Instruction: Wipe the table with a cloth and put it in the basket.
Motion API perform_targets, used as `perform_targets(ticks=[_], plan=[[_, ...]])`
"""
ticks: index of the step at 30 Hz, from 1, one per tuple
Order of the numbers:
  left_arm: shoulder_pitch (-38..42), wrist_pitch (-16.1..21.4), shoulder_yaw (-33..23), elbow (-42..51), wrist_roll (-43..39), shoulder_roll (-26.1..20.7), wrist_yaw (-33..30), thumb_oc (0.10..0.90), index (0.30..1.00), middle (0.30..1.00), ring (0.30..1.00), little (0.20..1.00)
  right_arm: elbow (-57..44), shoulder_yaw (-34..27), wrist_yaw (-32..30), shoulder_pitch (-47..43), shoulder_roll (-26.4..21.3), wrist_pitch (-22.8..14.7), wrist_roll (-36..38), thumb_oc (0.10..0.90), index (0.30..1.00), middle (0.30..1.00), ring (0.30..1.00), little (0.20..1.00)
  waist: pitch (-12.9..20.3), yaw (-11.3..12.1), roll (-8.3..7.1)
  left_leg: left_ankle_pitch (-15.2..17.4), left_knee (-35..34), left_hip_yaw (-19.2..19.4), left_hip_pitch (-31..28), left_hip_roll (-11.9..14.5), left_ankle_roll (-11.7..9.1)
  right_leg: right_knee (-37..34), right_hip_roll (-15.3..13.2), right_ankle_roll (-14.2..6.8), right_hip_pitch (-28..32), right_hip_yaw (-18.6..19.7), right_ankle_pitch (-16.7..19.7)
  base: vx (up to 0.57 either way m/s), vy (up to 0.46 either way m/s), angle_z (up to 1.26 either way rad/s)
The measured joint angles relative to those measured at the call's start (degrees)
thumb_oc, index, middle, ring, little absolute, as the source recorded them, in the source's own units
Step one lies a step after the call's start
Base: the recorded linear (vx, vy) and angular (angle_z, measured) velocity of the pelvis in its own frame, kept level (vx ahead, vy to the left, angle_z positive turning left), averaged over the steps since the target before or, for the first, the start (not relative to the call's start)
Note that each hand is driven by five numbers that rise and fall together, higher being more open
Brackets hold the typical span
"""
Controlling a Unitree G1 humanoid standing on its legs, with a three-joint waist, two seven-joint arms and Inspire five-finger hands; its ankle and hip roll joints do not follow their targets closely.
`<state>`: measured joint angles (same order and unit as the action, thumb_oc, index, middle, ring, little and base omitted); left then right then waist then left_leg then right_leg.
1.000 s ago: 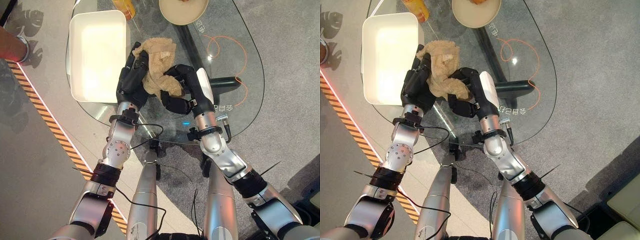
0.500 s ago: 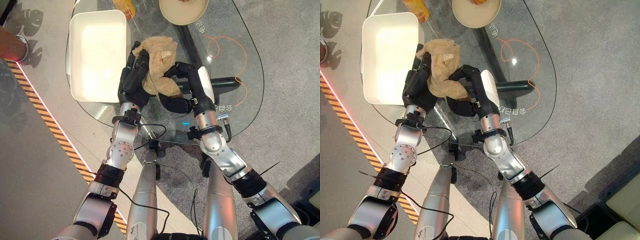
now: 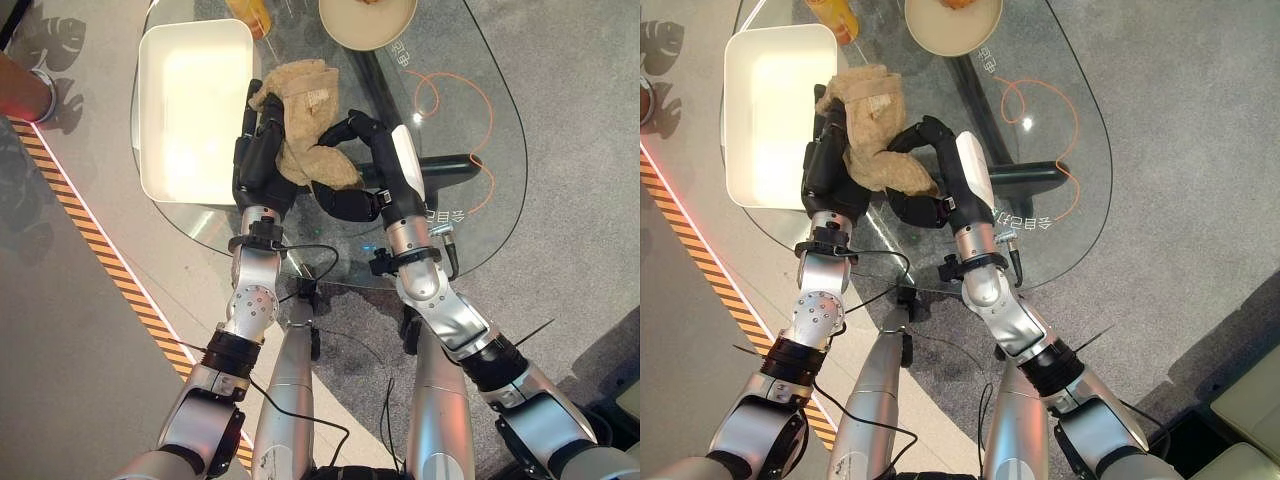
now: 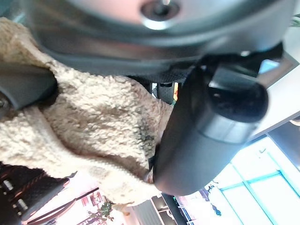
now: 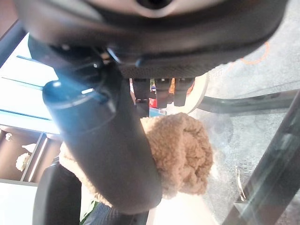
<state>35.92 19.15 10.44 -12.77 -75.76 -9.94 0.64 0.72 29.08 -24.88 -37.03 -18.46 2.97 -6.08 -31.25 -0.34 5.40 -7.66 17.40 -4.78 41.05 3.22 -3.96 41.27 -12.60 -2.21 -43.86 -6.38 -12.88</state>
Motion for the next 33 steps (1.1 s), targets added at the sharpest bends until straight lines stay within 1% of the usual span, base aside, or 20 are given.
perform_targets(ticks=[8,12,17,23,27,33], plan=[[-0.1,2.7,0.0,0.0,0.0,0.5,-0.1,0.100,0.300,0.300,0.300,0.200,0.0,0.1,0.0,-0.5,0.3,0.0,0.0,0.800,0.900,0.900,0.900,0.900,0.0,0.0,0.00,0.1,0.0,0.0,0.0,0.0,0.1,0.0,0.0,0.0,0.0,0.0,0.0,0.00,0.000,0.00],[-0.1,3.5,0.0,0.4,0.0,0.5,-0.3,0.100,0.300,0.300,0.300,0.200,0.0,0.2,0.0,-0.5,0.3,0.0,0.0,0.800,0.900,0.900,0.900,0.900,0.0,0.1,0.00,0.0,0.0,0.0,0.0,0.0,0.1,0.0,0.0,0.0,0.0,0.0,0.0,0.00,0.000,0.00],[-0.1,5.1,0.0,0.6,0.1,0.5,-1.6,0.100,0.300,0.300,0.300,0.200,0.0,0.2,0.0,-0.5,0.3,0.0,0.0,0.800,0.900,0.900,0.900,0.900,0.0,0.1,0.00,0.0,-0.1,0.3,0.0,0.0,0.0,0.2,0.0,0.0,-0.3,0.3,0.0,0.00,0.000,0.00],[-0.1,5.6,0.0,0.6,0.3,0.6,-2.6,0.100,0.300,0.300,0.300,0.200,0.0,0.2,0.0,-0.6,0.4,0.0,0.0,0.800,0.900,0.900,0.900,0.900,0.0,0.1,0.00,0.1,-0.1,0.3,-0.1,0.0,0.1,0.4,0.0,0.0,-0.4,0.4,0.0,0.00,0.000,0.00],[-0.1,6.7,0.0,0.6,0.4,0.6,-2.7,0.100,0.300,0.300,0.300,0.200,0.0,0.2,0.0,-0.6,0.4,0.0,0.0,0.800,0.900,0.900,0.900,0.900,0.0,0.1,0.00,0.1,-0.2,0.4,-0.1,0.0,0.1,0.4,0.0,0.0,-0.5,0.4,0.0,0.00,0.000,0.00],[-0.1,7.3,0.0,0.6,2.0,0.6,-3.6,0.100,0.300,0.300,0.300,0.200,0.0,0.2,0.0,-0.6,0.4,0.0,0.0,0.800,0.900,0.900,0.900,0.900,0.0,0.1,0.00,0.0,-0.2,0.4,-0.1,0.0,0.0,0.3,0.0,0.0,-0.5,0.5,0.0,0.00,0.000,0.00]])
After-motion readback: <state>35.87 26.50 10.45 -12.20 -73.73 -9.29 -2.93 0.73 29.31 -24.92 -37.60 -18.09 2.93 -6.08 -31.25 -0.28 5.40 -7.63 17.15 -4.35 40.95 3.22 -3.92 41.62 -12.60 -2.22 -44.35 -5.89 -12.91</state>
